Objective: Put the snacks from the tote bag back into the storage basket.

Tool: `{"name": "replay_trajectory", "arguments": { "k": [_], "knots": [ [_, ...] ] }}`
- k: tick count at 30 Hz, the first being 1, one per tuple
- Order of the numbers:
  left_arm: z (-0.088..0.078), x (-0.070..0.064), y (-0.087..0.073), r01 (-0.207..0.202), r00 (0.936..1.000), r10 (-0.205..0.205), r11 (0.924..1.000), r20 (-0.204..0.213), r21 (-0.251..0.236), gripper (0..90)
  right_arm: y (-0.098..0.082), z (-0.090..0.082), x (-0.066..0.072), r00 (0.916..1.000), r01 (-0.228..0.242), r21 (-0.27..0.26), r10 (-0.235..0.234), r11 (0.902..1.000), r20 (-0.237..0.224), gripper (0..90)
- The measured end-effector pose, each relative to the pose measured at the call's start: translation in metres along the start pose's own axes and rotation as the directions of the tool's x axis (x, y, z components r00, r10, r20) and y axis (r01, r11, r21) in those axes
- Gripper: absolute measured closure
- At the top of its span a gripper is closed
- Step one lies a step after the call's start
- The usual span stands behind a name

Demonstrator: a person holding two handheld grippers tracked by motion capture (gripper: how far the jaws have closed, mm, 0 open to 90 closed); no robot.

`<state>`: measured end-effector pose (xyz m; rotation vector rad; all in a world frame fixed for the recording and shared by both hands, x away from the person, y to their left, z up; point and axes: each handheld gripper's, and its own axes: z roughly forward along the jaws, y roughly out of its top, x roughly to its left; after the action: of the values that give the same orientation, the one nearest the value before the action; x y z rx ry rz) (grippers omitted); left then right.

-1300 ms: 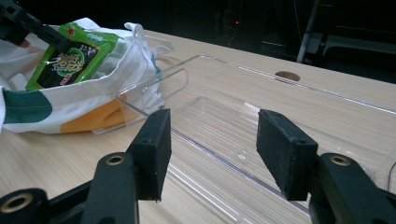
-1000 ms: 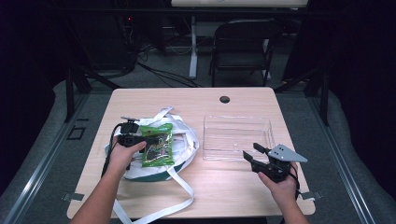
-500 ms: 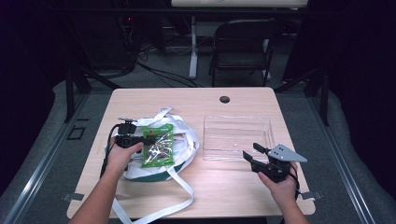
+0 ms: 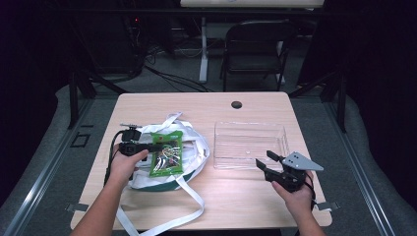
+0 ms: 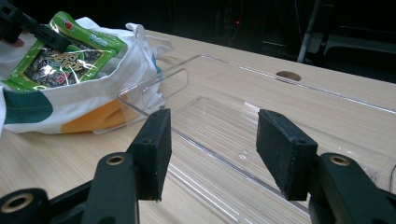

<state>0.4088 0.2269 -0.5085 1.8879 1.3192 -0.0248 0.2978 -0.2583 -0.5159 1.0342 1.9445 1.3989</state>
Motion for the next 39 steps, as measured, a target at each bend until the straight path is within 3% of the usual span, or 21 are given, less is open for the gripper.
{"name": "replay_trajectory", "arguments": {
  "k": [9, 24, 39],
  "knots": [
    [-0.003, 0.0, 0.001, 0.006, 0.9997, -0.006, 1.0, 0.023, -0.005, 72.7, 0.0, 0.0, 0.0, 1.0, 0.001, 0.005, -0.001, 1.0, 0.003, 45.2],
    [-0.009, -0.005, 0.006, -0.027, 0.9996, 0.027, 0.9996, 0.005, -0.01, 72.8, 0.0, 0.0, 0.0, 1.0, -0.002, -0.006, 0.002, 1.0, 0.005, 45.5],
    [-0.027, -0.013, 0.017, -0.066, 0.9978, 0.066, 0.9958, -0.006, -0.063, 72.9, 0.0, 0.0, 0.0, 1.0, 0.001, -0.006, -0.001, 1.0, 0.009, 45.5]
  ]
}}
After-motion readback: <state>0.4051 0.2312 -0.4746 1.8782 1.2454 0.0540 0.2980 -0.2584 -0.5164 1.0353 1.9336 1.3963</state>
